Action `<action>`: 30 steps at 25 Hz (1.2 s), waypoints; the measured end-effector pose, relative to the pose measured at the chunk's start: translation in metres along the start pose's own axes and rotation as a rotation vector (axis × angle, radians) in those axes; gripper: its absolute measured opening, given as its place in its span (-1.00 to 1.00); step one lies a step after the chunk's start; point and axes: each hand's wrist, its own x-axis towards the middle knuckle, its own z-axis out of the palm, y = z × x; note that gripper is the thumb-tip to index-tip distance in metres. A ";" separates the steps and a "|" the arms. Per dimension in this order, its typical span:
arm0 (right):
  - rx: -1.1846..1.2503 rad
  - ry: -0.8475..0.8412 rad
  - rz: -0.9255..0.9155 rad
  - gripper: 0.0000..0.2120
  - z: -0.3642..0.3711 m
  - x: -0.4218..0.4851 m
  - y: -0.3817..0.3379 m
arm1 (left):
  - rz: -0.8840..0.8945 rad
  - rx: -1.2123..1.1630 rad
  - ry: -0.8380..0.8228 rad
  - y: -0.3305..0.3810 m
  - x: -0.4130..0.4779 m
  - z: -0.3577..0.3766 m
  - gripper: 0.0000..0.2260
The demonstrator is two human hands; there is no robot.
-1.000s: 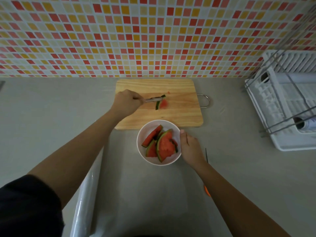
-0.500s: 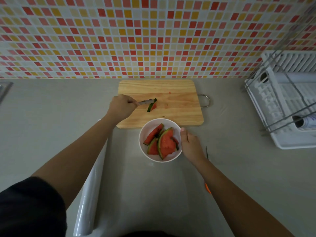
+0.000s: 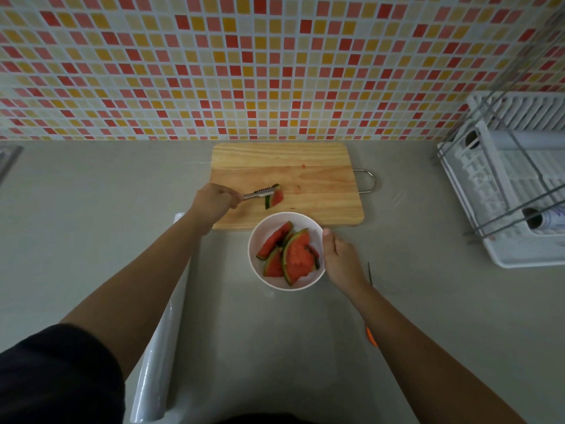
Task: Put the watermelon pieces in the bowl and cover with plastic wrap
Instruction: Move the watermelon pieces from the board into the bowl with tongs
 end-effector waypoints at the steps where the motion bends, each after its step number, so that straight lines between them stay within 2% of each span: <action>1: 0.000 0.005 -0.004 -0.54 0.000 0.000 0.000 | -0.059 -0.096 -0.019 -0.001 0.000 -0.002 -0.90; 4: 0.009 0.006 -0.006 -0.54 0.001 0.000 -0.001 | -0.104 -0.290 -0.073 -0.003 -0.003 -0.012 -0.88; 7: -0.004 0.010 -0.008 -0.53 0.001 0.001 0.000 | 0.004 -0.348 -0.266 -0.005 -0.014 -0.031 -0.88; 10: -0.009 0.009 -0.029 -0.54 0.001 0.001 0.001 | 0.174 -0.094 -0.498 -0.015 -0.037 -0.048 -0.90; 12: -0.008 0.016 -0.022 -0.53 0.002 0.001 0.001 | 0.271 0.112 -0.562 -0.022 -0.052 -0.049 -0.87; 16: -0.027 0.001 -0.031 -0.53 0.003 0.002 0.002 | 0.376 0.242 -0.522 -0.022 -0.062 -0.043 -0.84; 21: -0.023 -0.019 -0.031 -0.58 0.001 0.001 0.000 | 0.482 0.360 -0.560 -0.015 -0.071 -0.042 -0.85; 26: -0.006 -0.037 -0.004 -0.57 0.000 0.001 -0.001 | 0.559 0.412 -0.345 -0.015 -0.067 -0.058 -0.85; 30: -0.002 -0.057 0.007 -0.54 -0.001 0.001 0.000 | 0.626 0.496 -0.394 -0.021 -0.075 -0.046 -0.85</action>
